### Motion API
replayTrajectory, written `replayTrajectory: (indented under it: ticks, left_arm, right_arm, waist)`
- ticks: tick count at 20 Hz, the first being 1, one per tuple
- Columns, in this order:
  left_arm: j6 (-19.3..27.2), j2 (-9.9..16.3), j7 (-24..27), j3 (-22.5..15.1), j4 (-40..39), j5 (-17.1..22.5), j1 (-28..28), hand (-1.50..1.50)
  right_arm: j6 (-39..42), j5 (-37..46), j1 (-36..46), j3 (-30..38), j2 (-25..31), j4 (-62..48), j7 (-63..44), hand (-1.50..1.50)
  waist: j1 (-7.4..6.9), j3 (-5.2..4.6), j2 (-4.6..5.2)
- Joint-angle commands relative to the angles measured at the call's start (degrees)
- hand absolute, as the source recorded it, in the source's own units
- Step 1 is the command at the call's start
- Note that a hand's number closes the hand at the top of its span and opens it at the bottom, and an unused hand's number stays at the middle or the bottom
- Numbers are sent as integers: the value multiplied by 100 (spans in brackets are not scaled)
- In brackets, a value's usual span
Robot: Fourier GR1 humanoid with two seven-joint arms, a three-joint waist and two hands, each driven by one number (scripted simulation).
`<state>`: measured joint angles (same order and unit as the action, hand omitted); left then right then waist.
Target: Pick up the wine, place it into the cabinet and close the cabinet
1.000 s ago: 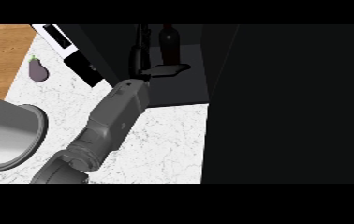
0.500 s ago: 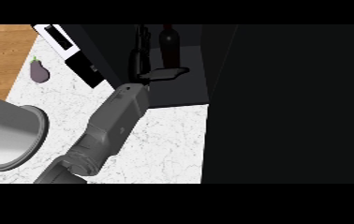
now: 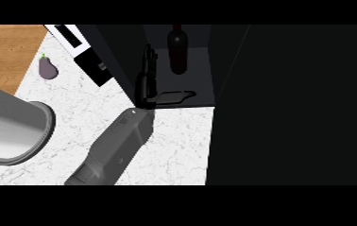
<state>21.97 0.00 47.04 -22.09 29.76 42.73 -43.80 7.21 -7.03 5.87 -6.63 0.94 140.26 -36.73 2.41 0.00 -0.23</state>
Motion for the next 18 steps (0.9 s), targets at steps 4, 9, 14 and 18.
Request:
replayTrajectory:
  ticks: [4, 9, 14, 18]
  left_arm:
    - [1455, 0, -94, -1443, 2144, 227, 1106, -150]
    - [1909, 0, -432, -2008, 3513, -397, 2180, -150]
    - [2663, 237, -1090, -2167, 4964, -730, 2503, -150]
    - [2666, 584, -1148, -2241, 5477, -1043, 3076, -150]
  right_arm:
    - [-161, -62, -71, 180, 105, 688, -377, -150]
    - [-117, -279, -38, 493, 159, 466, -178, -150]
    - [225, -412, -469, 634, 212, 227, 400, -150]
    - [88, -150, -600, 157, 47, 605, 140, -150]
  waist:
    - [-183, -1, -17]
    - [-301, 3, -19]
    - [-275, 7, -4]
    - [-246, 2, 5]
